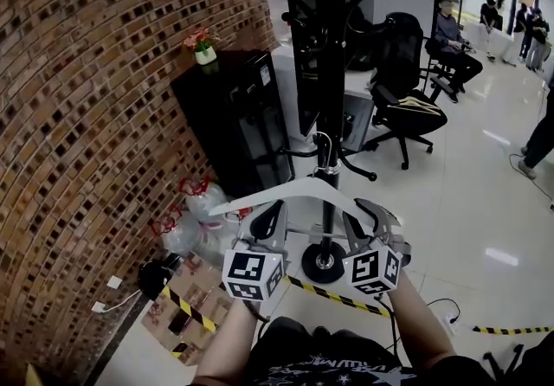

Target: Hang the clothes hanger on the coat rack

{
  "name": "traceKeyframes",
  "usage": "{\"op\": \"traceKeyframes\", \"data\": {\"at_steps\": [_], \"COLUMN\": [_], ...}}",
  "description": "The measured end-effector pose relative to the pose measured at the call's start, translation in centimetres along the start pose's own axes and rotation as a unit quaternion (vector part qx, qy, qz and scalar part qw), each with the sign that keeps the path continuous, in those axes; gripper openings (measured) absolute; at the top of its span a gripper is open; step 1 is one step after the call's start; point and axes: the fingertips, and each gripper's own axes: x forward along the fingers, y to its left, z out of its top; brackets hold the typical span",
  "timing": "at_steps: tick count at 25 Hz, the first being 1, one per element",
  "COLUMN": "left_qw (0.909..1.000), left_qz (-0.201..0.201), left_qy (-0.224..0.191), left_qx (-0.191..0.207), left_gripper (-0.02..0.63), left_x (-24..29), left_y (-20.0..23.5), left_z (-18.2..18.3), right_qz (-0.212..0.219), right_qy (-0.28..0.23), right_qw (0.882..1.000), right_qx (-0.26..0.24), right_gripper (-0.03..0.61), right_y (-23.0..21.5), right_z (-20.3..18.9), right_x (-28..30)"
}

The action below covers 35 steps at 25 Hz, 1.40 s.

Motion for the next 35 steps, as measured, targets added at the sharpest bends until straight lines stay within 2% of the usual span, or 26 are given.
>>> {"op": "traceKeyframes", "data": {"at_steps": [8,11,14,22,28,35], "left_qw": [0.9986,0.9961,0.9914,0.9776,0.9629,0.9495], "left_qz": [-0.051,-0.086,-0.128,-0.208,-0.266,-0.308], "left_qy": [0.011,0.016,0.027,0.034,0.044,0.06], "left_qx": [-0.007,-0.007,0.002,-0.005,-0.012,-0.015], "left_gripper": [0.006,0.005,0.006,0.005,0.005,0.005], "left_x": [3.3,5.0,6.1,8.3,8.8,9.6], "left_y": [2.6,3.7,4.1,5.4,4.9,4.4], "left_z": [-1.7,-2.2,-3.0,-4.4,-5.8,-7.5], "right_qz": [-0.028,-0.05,-0.072,-0.123,-0.154,-0.159], "right_qy": [0.035,0.056,0.077,0.126,0.169,0.197], "right_qw": [0.999,0.997,0.994,0.983,0.972,0.965], "right_qx": [0.009,0.01,0.024,0.046,0.053,0.063], "right_gripper": [0.115,0.115,0.115,0.116,0.116,0.117], "right_y": [0.6,0.6,1.0,2.4,3.7,5.0], "right_z": [-0.6,-0.7,-1.0,-1.7,-2.6,-3.4], "right_x": [3.4,4.3,4.7,5.9,5.7,6.3]}}
